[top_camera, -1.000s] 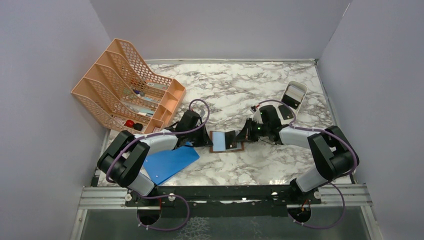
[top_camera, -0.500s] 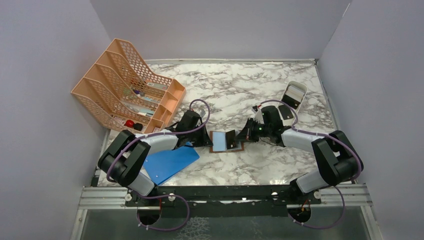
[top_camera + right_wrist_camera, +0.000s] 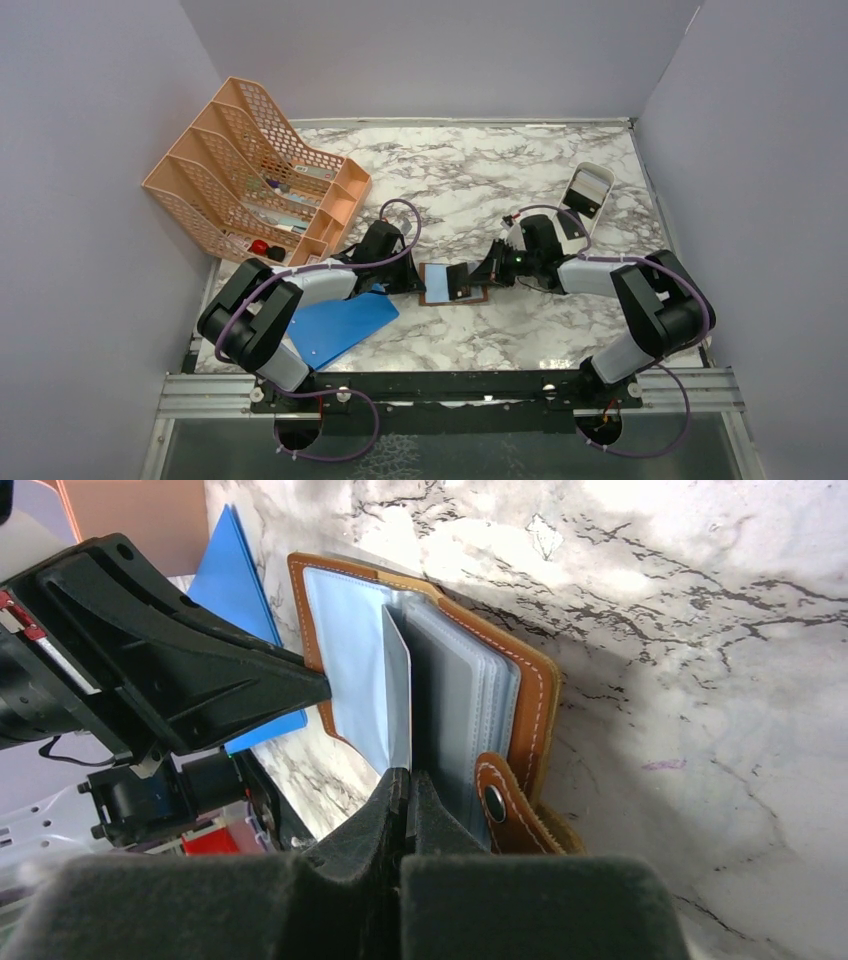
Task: Put the credit cards into the card holder
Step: Insert the credit card into the card holder.
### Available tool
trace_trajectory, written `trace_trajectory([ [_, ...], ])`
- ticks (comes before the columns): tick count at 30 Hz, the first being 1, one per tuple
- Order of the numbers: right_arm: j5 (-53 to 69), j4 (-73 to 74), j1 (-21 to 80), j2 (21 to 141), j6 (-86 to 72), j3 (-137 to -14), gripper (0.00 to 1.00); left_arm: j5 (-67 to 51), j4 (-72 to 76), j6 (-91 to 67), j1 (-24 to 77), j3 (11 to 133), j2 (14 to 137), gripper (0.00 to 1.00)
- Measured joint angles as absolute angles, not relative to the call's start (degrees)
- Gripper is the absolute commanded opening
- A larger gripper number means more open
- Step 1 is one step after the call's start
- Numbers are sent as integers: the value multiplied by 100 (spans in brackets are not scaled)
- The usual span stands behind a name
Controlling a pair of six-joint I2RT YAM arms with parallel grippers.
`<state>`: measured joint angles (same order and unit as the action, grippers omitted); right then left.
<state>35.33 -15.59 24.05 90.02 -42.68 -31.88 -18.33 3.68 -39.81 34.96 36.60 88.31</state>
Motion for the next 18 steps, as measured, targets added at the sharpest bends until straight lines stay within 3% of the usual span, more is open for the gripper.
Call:
trace_trajectory([
  [18,3350,-1492,2405,8936,-4333,-3129,1,-1833,368,-3979,3496,3660,8827,0],
])
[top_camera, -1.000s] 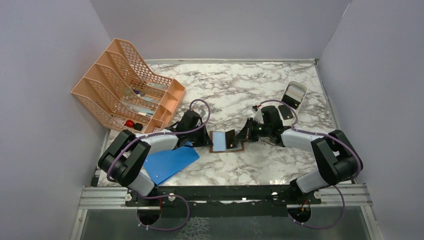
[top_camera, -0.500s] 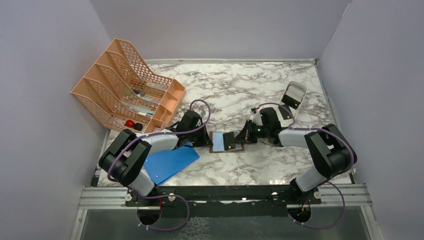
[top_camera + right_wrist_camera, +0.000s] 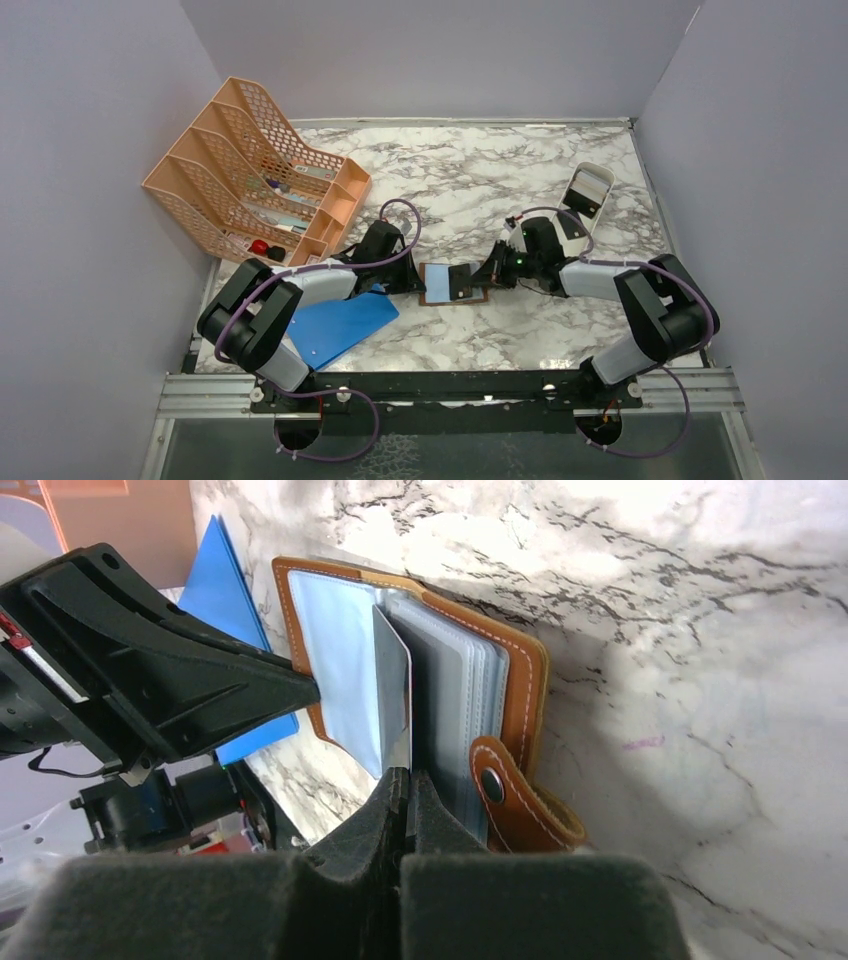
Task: Put the credit cards into the card holder
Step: Insert the credit card into the card holder.
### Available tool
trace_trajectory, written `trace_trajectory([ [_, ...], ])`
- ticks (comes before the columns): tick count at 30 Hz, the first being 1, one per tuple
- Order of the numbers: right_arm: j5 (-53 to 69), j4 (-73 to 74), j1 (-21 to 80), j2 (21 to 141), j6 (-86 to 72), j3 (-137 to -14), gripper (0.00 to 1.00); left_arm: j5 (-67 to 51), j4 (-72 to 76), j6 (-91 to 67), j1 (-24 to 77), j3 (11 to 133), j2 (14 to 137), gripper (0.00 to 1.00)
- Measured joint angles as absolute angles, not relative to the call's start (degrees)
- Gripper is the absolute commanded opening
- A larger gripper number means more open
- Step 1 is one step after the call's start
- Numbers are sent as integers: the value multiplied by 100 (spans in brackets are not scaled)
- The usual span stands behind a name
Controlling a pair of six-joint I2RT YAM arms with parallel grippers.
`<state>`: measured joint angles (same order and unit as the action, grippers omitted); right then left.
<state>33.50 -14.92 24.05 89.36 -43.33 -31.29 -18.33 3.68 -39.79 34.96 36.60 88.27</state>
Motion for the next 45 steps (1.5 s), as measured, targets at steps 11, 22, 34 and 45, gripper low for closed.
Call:
trace_trajectory([
  [11,3157,-1640,2408,8687,-4495,-2770,1,-1835,368,-3981,3498,3660,8814,0],
  [22,3159,-1813,2427,8755,-4550,-2783,1,-1835,368,-3983,3498,3660,8809,0],
  [34,3201,-1828,2432,9166,-4543,-3153,1,-1839,370,-3983,3498,3660,8809,0],
  [45,3251,-1660,2432,9203,-4342,-3168,1,-1841,368,-3979,3498,3662,8809,0],
])
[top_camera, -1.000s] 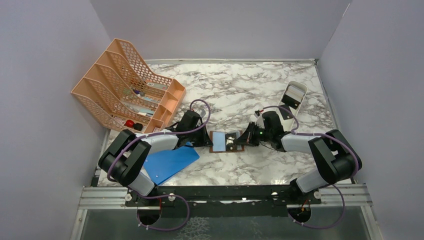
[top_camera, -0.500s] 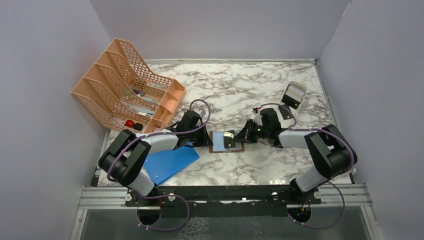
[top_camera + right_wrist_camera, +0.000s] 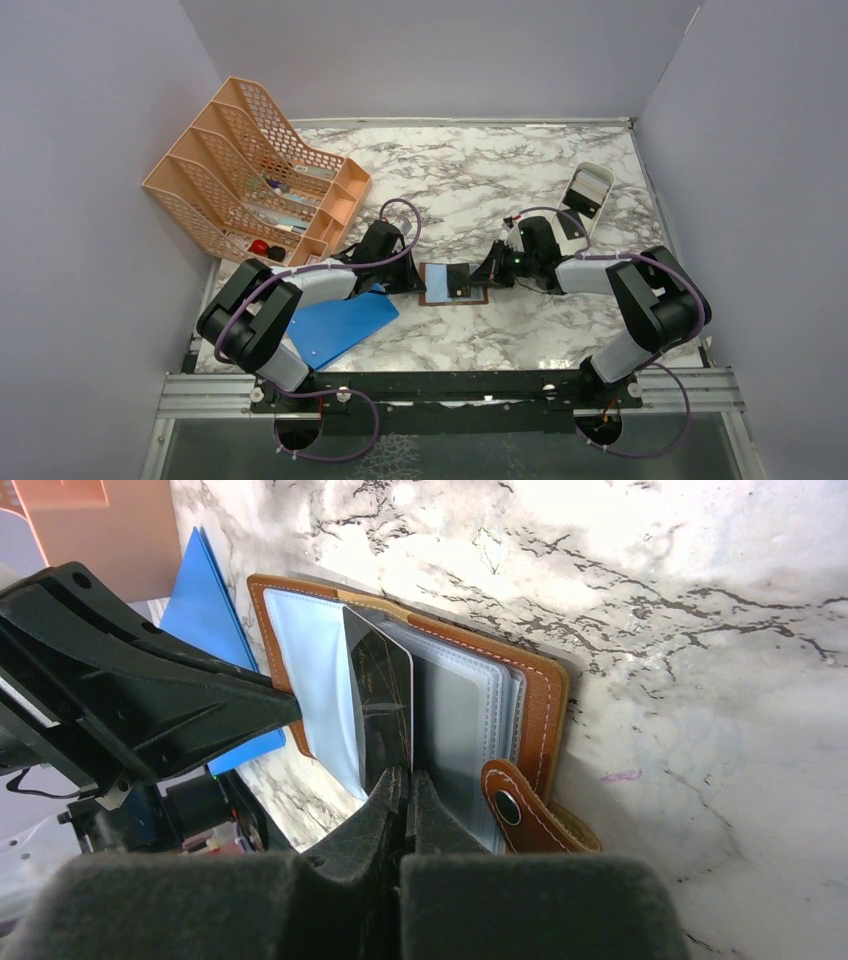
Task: Put the credit cards into the card holder
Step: Insert the credit card into the card holder.
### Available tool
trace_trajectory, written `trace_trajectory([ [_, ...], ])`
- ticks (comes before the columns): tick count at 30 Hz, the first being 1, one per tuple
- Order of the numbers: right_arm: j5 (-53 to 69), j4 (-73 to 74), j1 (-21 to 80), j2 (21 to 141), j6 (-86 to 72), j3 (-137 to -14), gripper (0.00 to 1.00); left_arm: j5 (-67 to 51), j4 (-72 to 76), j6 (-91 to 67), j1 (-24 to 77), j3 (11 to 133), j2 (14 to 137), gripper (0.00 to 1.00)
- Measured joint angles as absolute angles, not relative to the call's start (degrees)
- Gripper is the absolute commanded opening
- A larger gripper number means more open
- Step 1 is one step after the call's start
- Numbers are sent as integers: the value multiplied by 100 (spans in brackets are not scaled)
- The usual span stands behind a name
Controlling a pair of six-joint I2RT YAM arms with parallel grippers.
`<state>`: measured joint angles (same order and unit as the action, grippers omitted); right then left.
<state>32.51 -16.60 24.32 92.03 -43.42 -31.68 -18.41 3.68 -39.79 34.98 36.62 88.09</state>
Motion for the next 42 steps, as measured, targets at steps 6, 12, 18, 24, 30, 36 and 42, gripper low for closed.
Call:
trace_trajectory([
  [6,3249,-1634,2432,9194,-4303,-3166,1,-1841,368,-3979,3498,3662,8809,0],
  [12,3251,-1638,2432,9192,-4303,-3142,1,-1841,368,-3981,3498,3662,8809,0],
  [18,3225,-1570,2434,8995,-4296,-2982,1,-1841,368,-3981,3498,3664,8809,0],
  [24,3229,-1579,2443,8986,-4292,-2978,1,-1846,368,-3983,3498,3664,8809,0],
  [30,3315,-1590,2504,9198,-4237,-3181,1,-1865,368,-3981,3498,3662,8809,0],
  [36,3361,-1568,2578,9284,-4191,-3323,1,-1887,370,-3981,3498,3664,8809,0],
  [42,3492,-1592,2600,9474,-4193,-3411,12,-1905,373,-3981,3500,3664,8809,0],
])
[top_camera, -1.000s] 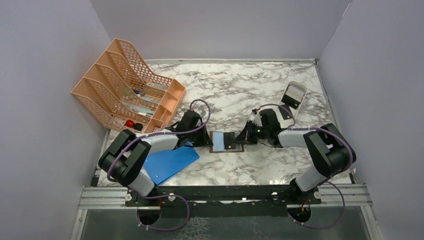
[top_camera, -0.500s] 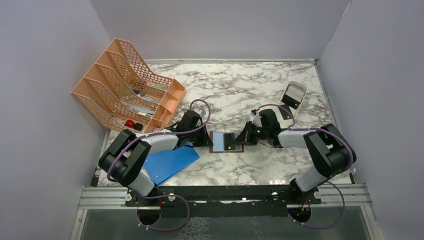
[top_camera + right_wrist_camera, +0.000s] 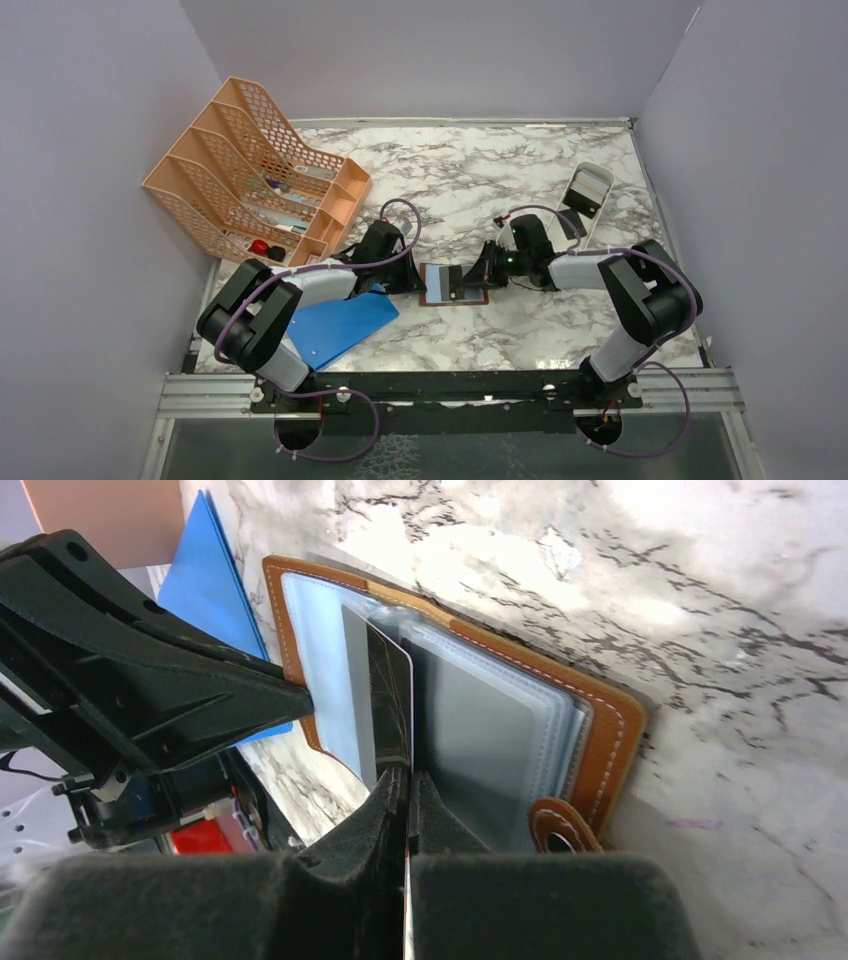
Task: Put the credit cards into the card holder
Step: Insert the credit card into the card holder.
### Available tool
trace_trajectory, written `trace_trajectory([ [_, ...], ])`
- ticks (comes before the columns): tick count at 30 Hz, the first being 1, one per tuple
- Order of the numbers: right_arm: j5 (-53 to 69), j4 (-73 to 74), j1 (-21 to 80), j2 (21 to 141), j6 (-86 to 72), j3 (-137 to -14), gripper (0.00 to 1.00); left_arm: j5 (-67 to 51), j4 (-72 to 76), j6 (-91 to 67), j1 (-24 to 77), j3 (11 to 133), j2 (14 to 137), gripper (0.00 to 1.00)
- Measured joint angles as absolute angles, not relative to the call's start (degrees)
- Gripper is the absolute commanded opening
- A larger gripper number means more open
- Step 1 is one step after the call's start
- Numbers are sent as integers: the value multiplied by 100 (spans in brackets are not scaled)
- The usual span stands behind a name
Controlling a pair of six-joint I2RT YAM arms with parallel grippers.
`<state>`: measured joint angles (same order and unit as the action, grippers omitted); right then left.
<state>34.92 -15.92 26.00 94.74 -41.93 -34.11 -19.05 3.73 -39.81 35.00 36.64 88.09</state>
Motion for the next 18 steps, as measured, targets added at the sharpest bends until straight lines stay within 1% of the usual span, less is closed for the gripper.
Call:
trace_trajectory([
  [1,3500,-1603,2622,9487,-4195,-3424,18,-1905,373,-3981,3500,3664,8807,0],
  [4,3505,-1645,2709,9504,-4222,-3446,32,-1911,373,-3988,3500,3664,8794,0],
  [7,3489,-1592,2786,9502,-4193,-3538,39,-1940,375,-3994,3500,3662,8739,0],
  [10,3380,-1450,2810,9419,-4171,-3583,41,-1968,381,-3999,3509,3662,8720,0],
  [14,3234,-1284,2818,9303,-4123,-3590,41,-2010,416,-4001,3529,3664,8720,0],
  [18,3212,-1155,2821,9297,-4088,-3649,36,-2036,425,-4010,3533,3662,8698,0],
])
